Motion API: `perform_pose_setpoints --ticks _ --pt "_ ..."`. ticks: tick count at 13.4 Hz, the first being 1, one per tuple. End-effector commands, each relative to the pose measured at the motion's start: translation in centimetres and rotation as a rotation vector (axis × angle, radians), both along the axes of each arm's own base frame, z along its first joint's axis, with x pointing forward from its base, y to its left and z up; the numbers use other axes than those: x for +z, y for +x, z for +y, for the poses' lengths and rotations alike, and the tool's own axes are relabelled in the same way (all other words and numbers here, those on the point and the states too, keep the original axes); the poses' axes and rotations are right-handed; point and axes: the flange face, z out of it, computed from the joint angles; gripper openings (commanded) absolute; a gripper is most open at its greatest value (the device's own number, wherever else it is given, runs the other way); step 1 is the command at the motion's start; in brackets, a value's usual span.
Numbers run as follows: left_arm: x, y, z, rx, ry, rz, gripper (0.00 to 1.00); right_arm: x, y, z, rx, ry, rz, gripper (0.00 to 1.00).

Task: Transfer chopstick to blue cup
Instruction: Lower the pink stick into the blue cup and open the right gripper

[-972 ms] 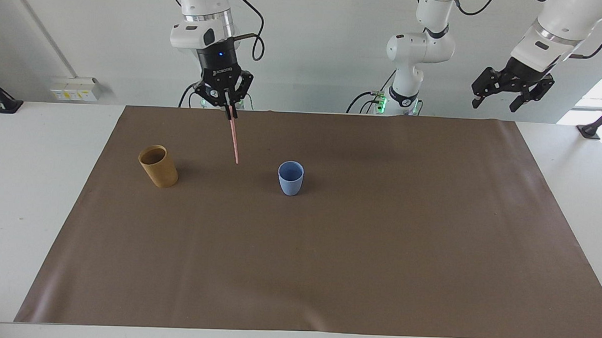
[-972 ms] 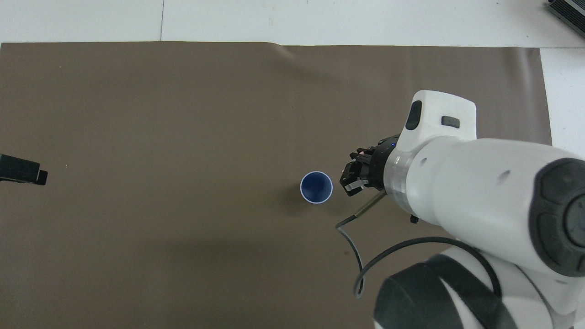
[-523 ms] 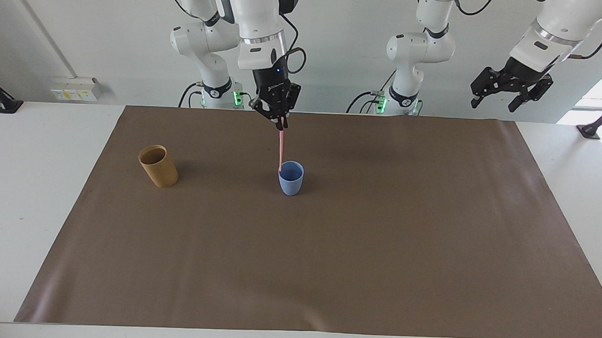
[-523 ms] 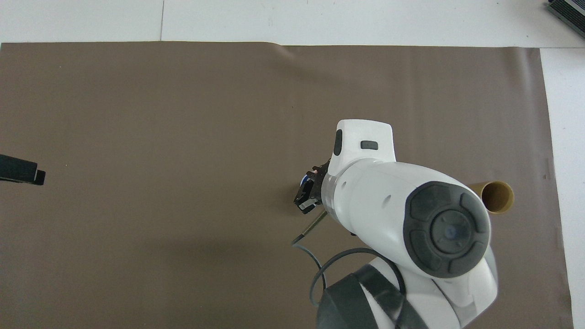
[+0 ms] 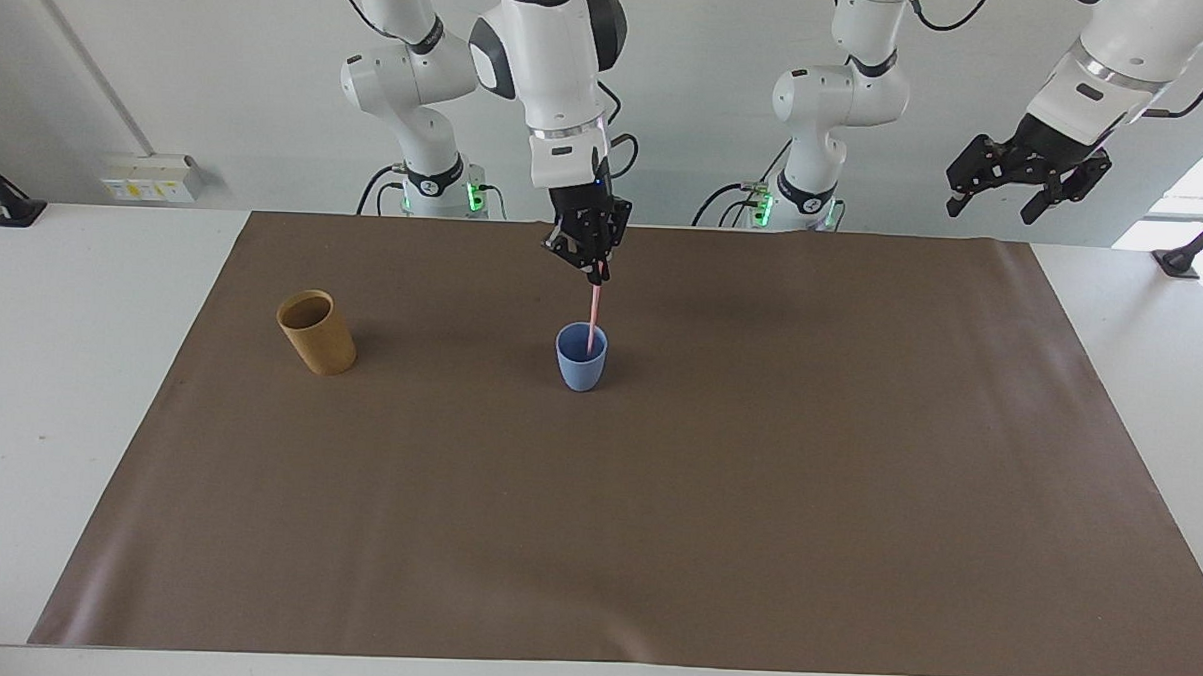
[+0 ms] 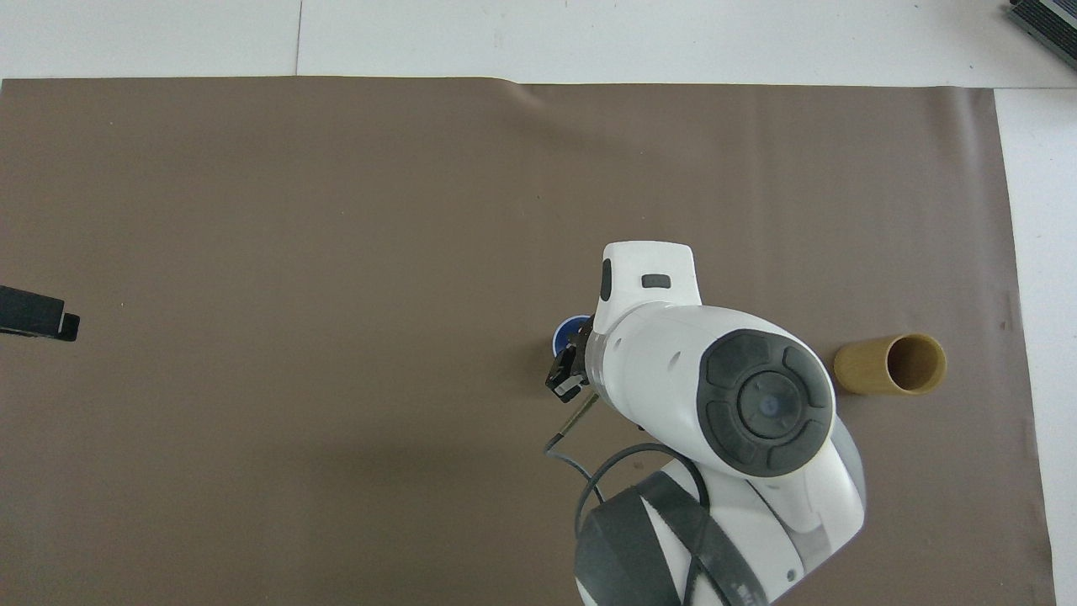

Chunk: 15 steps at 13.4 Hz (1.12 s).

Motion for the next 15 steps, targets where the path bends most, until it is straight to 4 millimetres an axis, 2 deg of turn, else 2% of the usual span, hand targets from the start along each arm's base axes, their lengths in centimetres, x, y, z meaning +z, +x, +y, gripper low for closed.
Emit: perform_pose_setpoints --ticks 1,2,5,8,9,11,15 --pt "0.3 -0.8 0.2 -0.002 -0.009 0.008 1.0 0.0 -0.6 -0.6 0.022 0.01 -0.001 0.78" --pt "0.3 -0.8 0.3 0.001 -0.009 0.008 1.0 0.2 -0.6 -0.6 0.016 0.012 -0.001 0.87" --pt "0.3 -0.8 0.3 0.001 -0.009 0.008 1.0 1.7 0.3 -1.1 0.003 0.027 -0.023 1.0" --pt "0.3 -0.8 0.1 -0.002 -0.008 0.008 1.0 3.7 0.5 -1.8 -0.007 0.013 0.002 1.0" --pt "0.3 -0.8 0.3 0.001 -0.008 0.008 1.0 4.6 0.7 -2.7 -0.023 0.013 -0.001 1.0" --pt "0.3 -0.8 0.2 0.0 -0.008 0.008 1.0 6.8 2.2 -5.4 -0.081 0.031 -0.028 1.0" --pt "0.3 -0.9 0.3 -0.002 -0.005 0.021 1.0 8.4 4.9 -12.4 -0.212 0.036 -0.039 1.0"
